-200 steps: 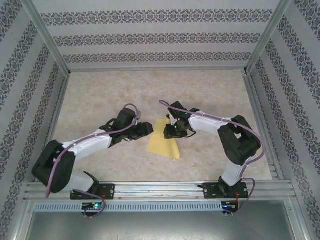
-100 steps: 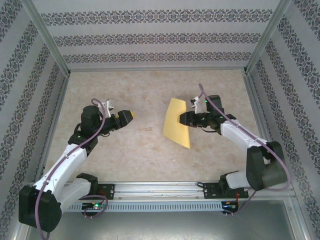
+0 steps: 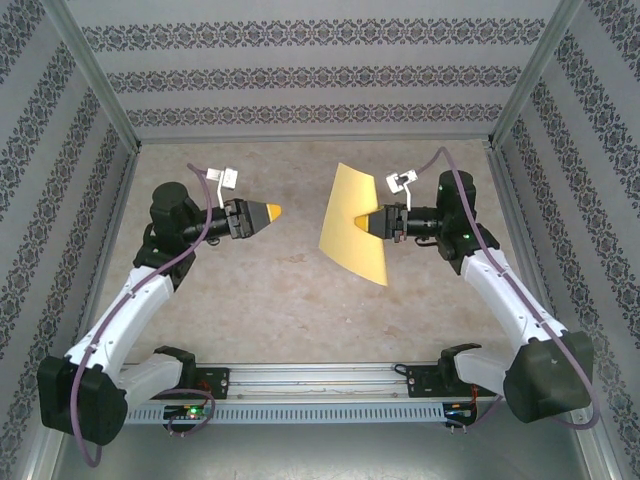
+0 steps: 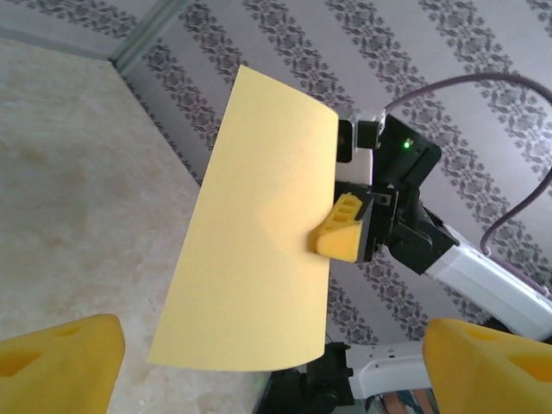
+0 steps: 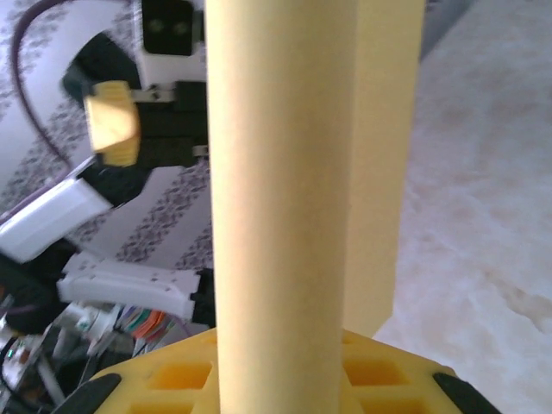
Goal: Fold a paper plane with a square sheet of paper (fold left side to right side)
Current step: Place a square sheet of paper at the center of the table.
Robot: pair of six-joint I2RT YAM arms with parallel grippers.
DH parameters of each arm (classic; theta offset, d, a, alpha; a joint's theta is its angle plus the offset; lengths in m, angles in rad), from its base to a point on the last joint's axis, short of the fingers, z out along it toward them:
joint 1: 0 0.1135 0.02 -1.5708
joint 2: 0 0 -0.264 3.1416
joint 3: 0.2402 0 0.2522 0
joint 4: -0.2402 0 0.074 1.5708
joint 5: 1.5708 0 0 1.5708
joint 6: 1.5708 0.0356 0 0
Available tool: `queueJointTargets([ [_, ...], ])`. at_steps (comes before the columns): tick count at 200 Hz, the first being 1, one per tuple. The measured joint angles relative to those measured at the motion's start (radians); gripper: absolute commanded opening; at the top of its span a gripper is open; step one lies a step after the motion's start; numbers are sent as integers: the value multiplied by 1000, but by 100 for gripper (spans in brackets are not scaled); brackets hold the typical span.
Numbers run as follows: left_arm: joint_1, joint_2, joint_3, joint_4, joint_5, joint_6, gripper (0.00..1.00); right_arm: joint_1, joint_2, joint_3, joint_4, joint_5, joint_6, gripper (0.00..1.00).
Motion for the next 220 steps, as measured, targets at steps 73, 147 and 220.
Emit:
queueJointTargets([
  [73,-143,127,80,17,42,50,69,142,45,138,22,-28,19,24],
  [147,-168,139,87,4,10,101,0,103,80,130,2,29,8,36],
  [220,-168,167,-63,-35,-155,55,0,-14,-2,21,-197,300,-63,65],
])
